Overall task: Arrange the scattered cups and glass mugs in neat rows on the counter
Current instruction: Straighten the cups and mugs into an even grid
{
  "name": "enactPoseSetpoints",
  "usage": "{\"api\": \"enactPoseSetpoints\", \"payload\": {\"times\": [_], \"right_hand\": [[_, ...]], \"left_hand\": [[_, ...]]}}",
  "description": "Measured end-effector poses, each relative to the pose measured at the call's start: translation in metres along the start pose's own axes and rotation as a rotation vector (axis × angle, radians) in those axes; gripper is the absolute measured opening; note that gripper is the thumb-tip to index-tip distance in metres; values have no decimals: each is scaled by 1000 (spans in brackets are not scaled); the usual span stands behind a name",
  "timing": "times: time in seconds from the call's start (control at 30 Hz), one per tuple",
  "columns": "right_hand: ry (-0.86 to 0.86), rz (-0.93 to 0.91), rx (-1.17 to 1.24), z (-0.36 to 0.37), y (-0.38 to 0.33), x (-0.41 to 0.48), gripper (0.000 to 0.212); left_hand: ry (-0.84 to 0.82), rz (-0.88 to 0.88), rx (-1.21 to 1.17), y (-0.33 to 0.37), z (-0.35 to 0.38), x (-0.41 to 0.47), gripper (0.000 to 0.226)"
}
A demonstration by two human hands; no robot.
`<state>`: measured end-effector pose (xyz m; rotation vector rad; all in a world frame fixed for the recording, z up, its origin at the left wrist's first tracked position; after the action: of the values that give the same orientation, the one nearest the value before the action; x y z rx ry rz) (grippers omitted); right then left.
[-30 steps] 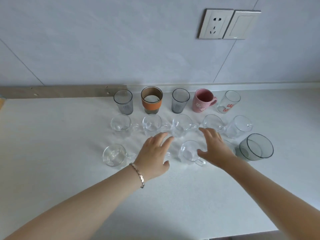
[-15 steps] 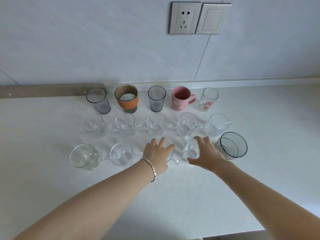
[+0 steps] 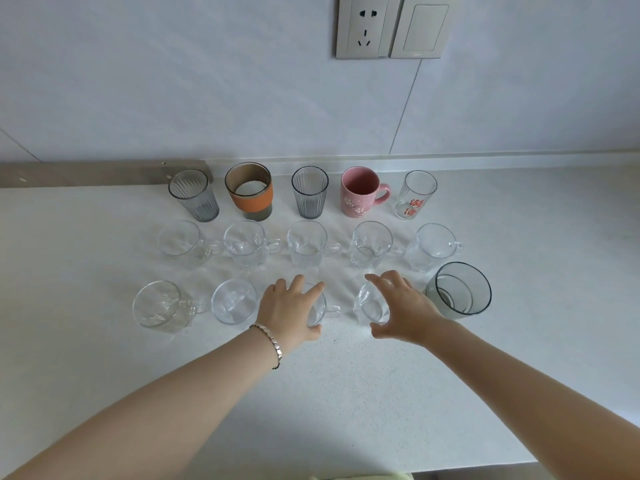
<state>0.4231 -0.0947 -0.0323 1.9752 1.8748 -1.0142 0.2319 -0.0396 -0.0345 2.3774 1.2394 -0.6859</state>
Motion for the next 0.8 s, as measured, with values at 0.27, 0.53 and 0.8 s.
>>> {"api": "enactPoseSetpoints", "payload": {"times": [0.27, 0.53, 0.8], "right_hand": [[34, 34, -21, 4, -3, -3, 91], [16, 37, -34, 9, -4, -4, 91], [32, 40, 12, -1, 6, -16, 105]], "left_hand": [[2, 31, -4, -2, 0, 2, 75], [-3, 40, 24, -2, 1, 3, 75], [2, 7, 100, 2, -5, 0, 82]]}}
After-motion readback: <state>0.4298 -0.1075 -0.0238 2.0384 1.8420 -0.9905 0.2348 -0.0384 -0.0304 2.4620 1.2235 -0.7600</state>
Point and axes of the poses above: each hand's wrist, its own x-axis towards the middle knuckle, its own z-axis out of the palm, y = z × x, the point moved 2 cm from there along x, towards the middle knuckle, and after that the axes turned 14 degrees about -y, right-handed, at the moved point
